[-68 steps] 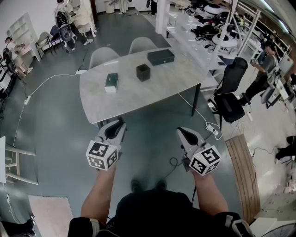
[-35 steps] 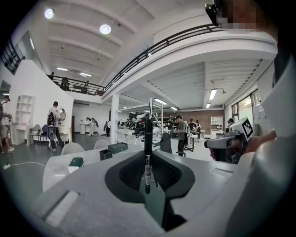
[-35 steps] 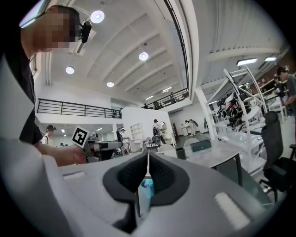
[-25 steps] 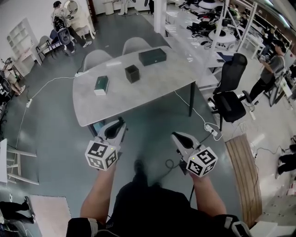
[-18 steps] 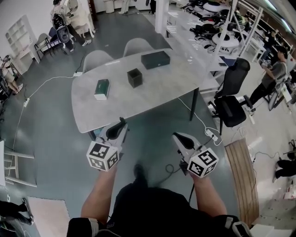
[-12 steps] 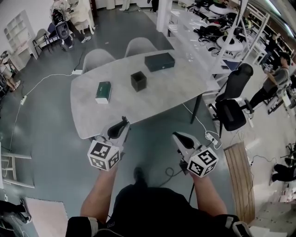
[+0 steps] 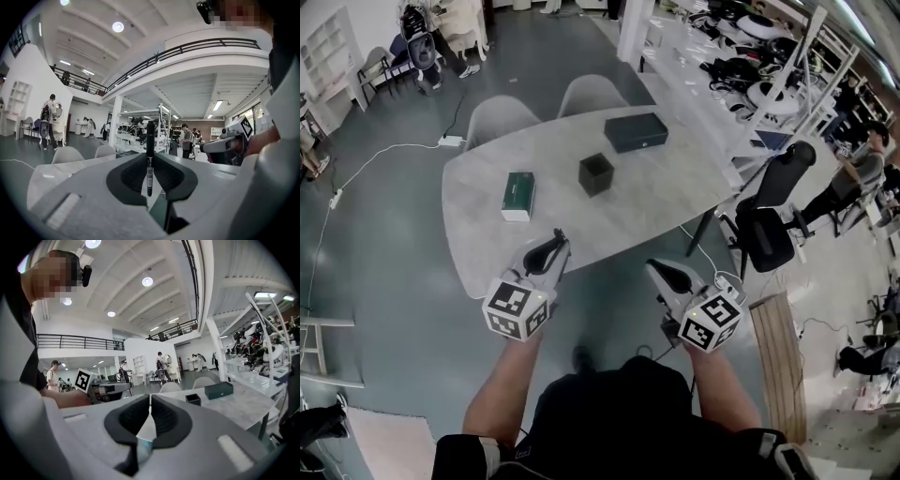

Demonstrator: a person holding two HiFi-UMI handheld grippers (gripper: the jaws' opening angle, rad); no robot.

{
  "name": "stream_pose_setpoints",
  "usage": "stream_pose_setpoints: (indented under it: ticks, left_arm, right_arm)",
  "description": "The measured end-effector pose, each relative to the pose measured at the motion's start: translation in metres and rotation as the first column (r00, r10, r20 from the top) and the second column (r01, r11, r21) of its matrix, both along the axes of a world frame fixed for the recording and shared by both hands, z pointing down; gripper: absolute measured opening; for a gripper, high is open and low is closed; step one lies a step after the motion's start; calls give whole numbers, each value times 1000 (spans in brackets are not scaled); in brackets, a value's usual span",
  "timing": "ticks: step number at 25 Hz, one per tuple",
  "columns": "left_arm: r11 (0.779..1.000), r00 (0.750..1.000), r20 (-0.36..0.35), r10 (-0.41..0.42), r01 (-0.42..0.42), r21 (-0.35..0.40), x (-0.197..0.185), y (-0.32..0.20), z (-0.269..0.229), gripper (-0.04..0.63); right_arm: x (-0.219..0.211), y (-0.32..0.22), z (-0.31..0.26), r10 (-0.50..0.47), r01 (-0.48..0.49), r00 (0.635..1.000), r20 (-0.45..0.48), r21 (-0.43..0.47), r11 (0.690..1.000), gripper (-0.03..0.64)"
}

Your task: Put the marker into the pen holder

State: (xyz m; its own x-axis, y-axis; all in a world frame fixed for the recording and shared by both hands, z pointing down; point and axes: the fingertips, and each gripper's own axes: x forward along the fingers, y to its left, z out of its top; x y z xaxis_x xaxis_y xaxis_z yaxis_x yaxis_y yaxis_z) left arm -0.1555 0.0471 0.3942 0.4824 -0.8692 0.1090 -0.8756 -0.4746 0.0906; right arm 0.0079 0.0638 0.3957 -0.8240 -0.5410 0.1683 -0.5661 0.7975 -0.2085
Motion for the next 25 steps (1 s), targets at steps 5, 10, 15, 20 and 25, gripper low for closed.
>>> stream_pose_setpoints:
  ticks: [5,10,15,20,25]
  left_arm:
    - [1000,999,-38,-19,19,13,-32,-10,-3,51]
    - [1000,998,-64,-19,18,-12,-45,-12,2,51]
    - [999,998,-64,-30,28,-29,-57,-25,11,51]
    - [999,998,-57,-33,30,-38,-49,-52,12,51]
    - [998,999,-39,-31,29,-59,-37,-92,22,51]
  right_arm:
    - [-30,-9,0,-27,27,1000,-13,-12,1000,12]
    - [-57,-21,-9,-54,54,998,-23,-3,999,12]
    - [-69,-31,1,-79,79,997,-17,-15,997,14]
    - [-59,-58,6,-70,70,998,8,-26,997,12]
    - [-46,-100,15,-60,62,997,46,-37,997,12]
